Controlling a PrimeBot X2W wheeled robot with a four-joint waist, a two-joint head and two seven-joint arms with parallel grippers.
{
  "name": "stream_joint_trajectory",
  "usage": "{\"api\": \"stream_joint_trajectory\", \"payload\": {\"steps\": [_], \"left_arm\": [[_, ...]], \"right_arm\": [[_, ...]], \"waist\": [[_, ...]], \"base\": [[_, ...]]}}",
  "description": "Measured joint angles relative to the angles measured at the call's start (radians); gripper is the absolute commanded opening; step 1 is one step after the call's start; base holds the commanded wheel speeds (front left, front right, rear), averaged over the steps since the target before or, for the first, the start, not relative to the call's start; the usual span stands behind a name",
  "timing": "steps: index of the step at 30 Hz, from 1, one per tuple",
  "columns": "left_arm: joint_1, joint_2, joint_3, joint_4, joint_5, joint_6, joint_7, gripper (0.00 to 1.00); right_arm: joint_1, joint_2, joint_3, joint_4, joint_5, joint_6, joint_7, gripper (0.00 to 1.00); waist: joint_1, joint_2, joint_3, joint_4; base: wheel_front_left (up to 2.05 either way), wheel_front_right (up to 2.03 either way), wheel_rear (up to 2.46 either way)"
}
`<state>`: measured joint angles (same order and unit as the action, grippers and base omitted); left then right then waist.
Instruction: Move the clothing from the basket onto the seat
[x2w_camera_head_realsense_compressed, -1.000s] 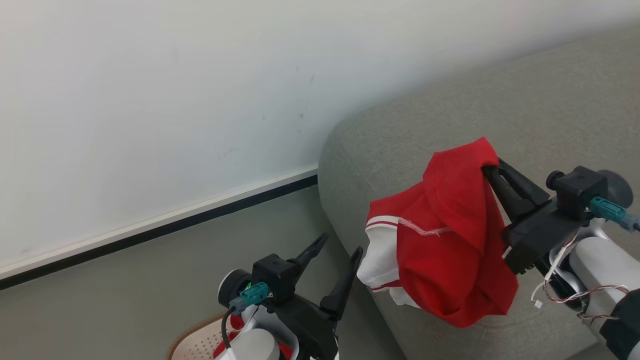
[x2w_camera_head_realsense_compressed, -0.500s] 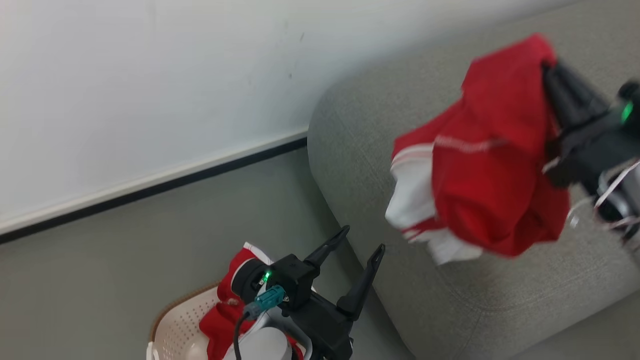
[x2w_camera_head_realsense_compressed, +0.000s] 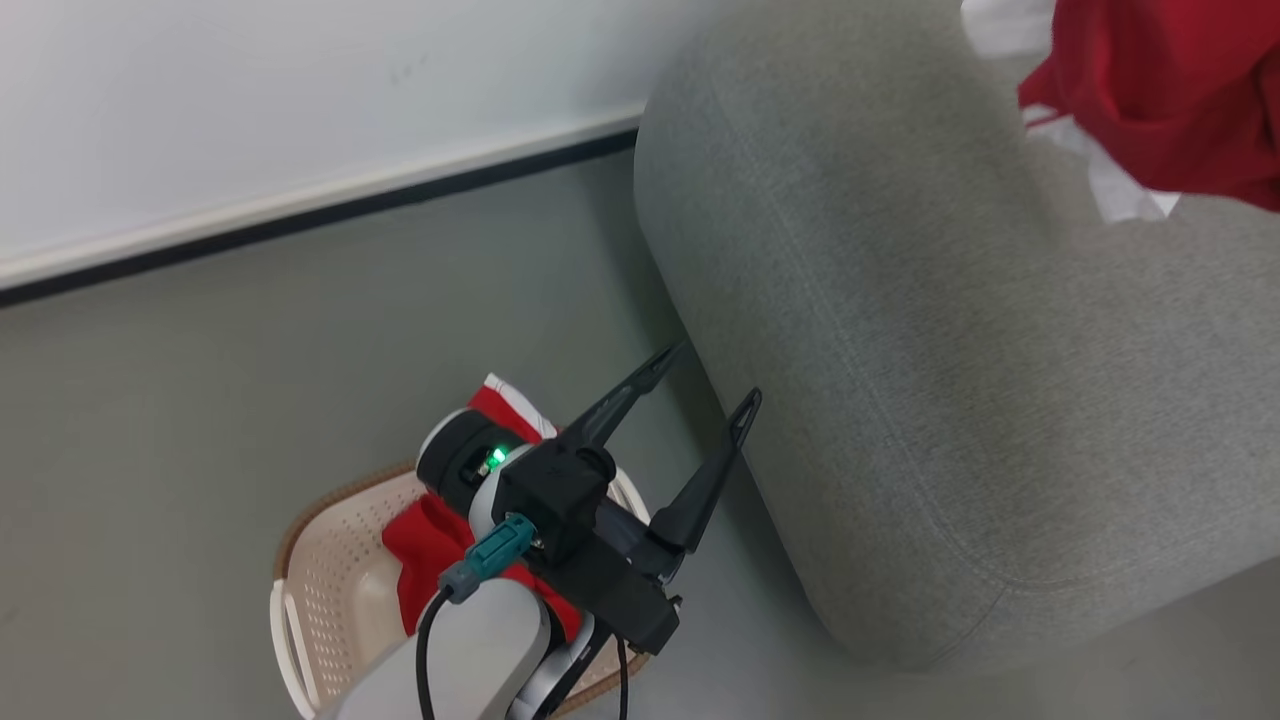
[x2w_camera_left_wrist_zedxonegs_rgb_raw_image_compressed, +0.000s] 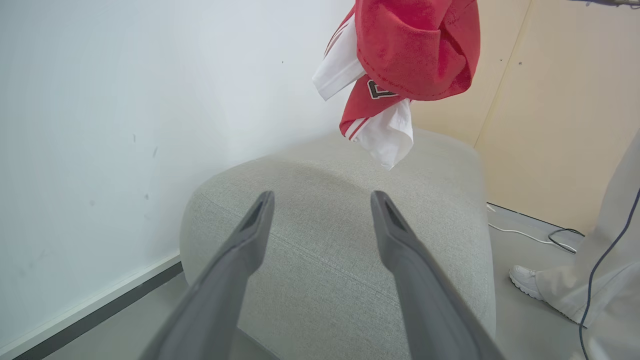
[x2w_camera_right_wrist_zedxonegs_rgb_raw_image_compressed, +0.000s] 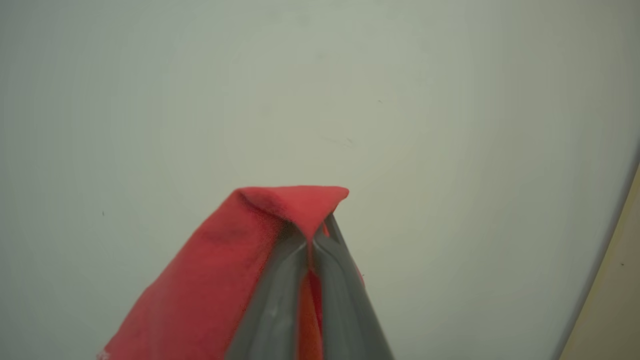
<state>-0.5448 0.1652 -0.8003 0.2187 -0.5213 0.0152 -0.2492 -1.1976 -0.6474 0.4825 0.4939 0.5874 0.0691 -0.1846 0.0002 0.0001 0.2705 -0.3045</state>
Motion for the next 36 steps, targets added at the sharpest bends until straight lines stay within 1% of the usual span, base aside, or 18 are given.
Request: {"api": "stream_joint_trajectory", "payload": {"steps": [4, 7, 9, 12, 16, 20, 22, 23, 27, 30, 33, 34, 35, 36], "left_arm": [[-0.032, 0.012, 0.001, -0.043, 0.031, 0.004, 0.004, 1.00], [-0.053, 0.024, 0.000, -0.065, 0.047, 0.011, 0.019, 1.00], [-0.071, 0.024, -0.003, -0.078, 0.056, 0.011, 0.029, 1.00], [-0.097, 0.026, -0.008, -0.099, 0.080, 0.013, 0.046, 1.00], [-0.117, 0.046, -0.014, -0.129, 0.101, 0.019, 0.067, 1.00], [-0.139, 0.056, -0.017, -0.134, 0.111, 0.019, 0.077, 1.00], [-0.147, 0.057, -0.019, -0.133, 0.115, 0.018, 0.081, 1.00], [-0.149, 0.058, -0.021, -0.132, 0.118, 0.018, 0.082, 1.00], [-0.151, 0.069, -0.023, -0.127, 0.119, 0.011, 0.089, 1.00], [-0.151, 0.073, -0.023, -0.114, 0.119, 0.011, 0.089, 1.00], [-0.151, 0.076, -0.023, -0.101, 0.119, 0.011, 0.088, 1.00], [-0.150, 0.077, -0.023, -0.098, 0.119, 0.011, 0.087, 1.00], [-0.150, 0.078, -0.022, -0.094, 0.119, 0.011, 0.084, 1.00], [-0.149, 0.078, -0.021, -0.089, 0.119, 0.011, 0.080, 1.00]], "right_arm": [[-0.042, -0.020, -0.019, 0.061, 0.002, -0.015, 0.009, 0.00], [-0.056, -0.021, -0.026, 0.105, 0.002, -0.026, 0.012, 0.00], [-0.063, -0.021, -0.027, 0.140, 0.002, -0.027, 0.012, 0.00], [-0.063, -0.016, -0.028, 0.181, 0.001, -0.046, 0.006, 0.00], [-0.059, 0.043, -0.018, 0.214, 0.002, -0.061, -0.004, 0.00], [-0.039, 0.105, 0.004, 0.274, 0.002, -0.062, -0.024, 0.00], [-0.018, 0.122, 0.010, 0.313, 0.002, -0.063, -0.030, 0.00], [-0.008, 0.128, 0.012, 0.329, 0.002, -0.069, -0.032, 0.00], [0.013, 0.165, 0.016, 0.383, 0.002, -0.070, -0.039, 0.00], [0.018, 0.195, 0.023, 0.418, 0.002, -0.069, -0.046, 0.00], [0.021, 0.205, 0.026, 0.446, 0.002, -0.069, -0.055, 0.01], [0.021, 0.205, 0.025, 0.453, 0.002, -0.069, -0.056, 0.32], [0.021, 0.205, 0.024, 0.458, 0.002, -0.069, -0.056, 0.50], [0.023, 0.206, 0.025, 0.462, 0.001, -0.068, -0.058, 1.00]], "waist": [[0.0000, 0.0000, 0.058, 0.014], [0.0000, 0.0000, 0.102, 0.024], [0.0000, 0.0000, 0.132, 0.030], [0.0000, 0.0001, 0.177, 0.039], [0.0000, 0.0001, 0.237, 0.046], [0.0000, 0.0001, 0.295, 0.048], [0.0000, 0.0001, 0.321, 0.048], [0.0000, 0.0002, 0.332, 0.048], [0.0000, 0.0001, 0.365, 0.046], [0.0000, 0.0001, 0.376, 0.045], [-0.0002, 0.0001, 0.369, 0.045], [-0.0003, 0.0000, 0.366, 0.045], [-0.0003, 0.0000, 0.362, 0.045], [-0.0003, -0.0001, 0.357, 0.044]], "base": [[0.00, 0.00, 0.00], [0.00, 0.00, 0.00], [0.00, 0.00, 0.00], [0.00, 0.00, 0.00], [0.00, 0.00, 0.00], [0.00, 0.00, 0.00], [0.00, 0.00, 0.00], [0.00, 0.00, 0.00], [0.00, 0.00, 0.00], [0.00, 0.00, 0.00], [0.00, 0.00, 0.00], [0.00, 0.00, 0.00], [0.00, 0.00, 0.00], [0.00, 0.00, 0.00]]}}
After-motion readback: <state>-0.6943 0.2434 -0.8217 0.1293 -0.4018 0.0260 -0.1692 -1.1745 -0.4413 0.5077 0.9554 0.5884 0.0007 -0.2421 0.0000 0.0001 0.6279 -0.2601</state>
